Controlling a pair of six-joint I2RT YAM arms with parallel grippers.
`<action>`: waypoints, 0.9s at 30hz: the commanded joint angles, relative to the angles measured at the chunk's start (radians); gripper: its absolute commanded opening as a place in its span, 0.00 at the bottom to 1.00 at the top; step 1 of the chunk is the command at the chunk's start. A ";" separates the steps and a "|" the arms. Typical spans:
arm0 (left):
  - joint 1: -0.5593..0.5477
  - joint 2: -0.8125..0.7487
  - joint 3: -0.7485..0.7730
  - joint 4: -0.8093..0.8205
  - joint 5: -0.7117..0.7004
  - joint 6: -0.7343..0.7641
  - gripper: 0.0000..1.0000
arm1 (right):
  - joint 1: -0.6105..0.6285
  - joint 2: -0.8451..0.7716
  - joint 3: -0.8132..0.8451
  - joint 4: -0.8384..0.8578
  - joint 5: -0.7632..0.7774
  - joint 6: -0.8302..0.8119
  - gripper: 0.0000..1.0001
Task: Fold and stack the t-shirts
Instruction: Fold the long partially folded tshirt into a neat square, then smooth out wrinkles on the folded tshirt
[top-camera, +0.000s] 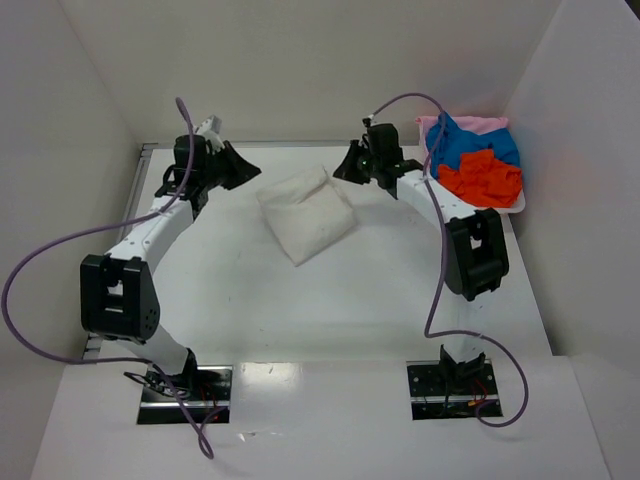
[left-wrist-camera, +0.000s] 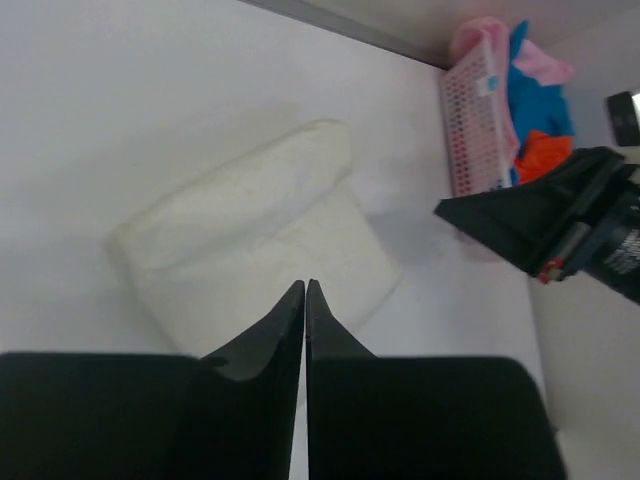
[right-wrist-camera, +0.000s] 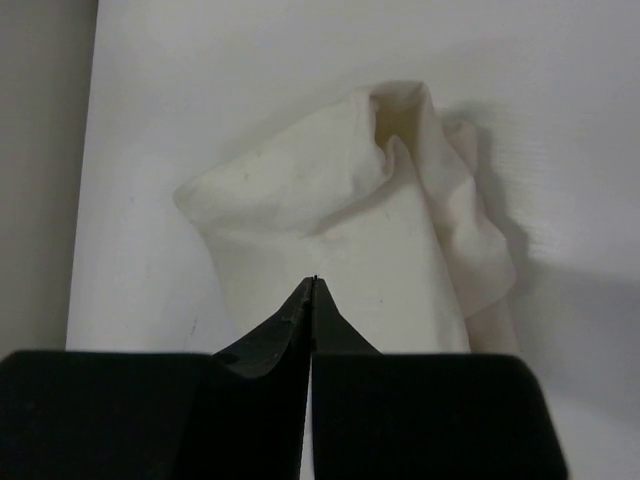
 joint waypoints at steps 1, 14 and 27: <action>-0.046 0.037 -0.020 0.099 0.119 -0.005 0.03 | -0.006 -0.035 -0.077 0.089 -0.030 0.021 0.01; -0.094 0.338 -0.059 0.274 0.160 -0.148 0.00 | -0.006 0.233 0.108 0.048 -0.107 -0.011 0.00; -0.094 0.468 -0.016 0.246 0.142 -0.148 0.00 | -0.006 0.497 0.465 -0.029 -0.146 -0.002 0.00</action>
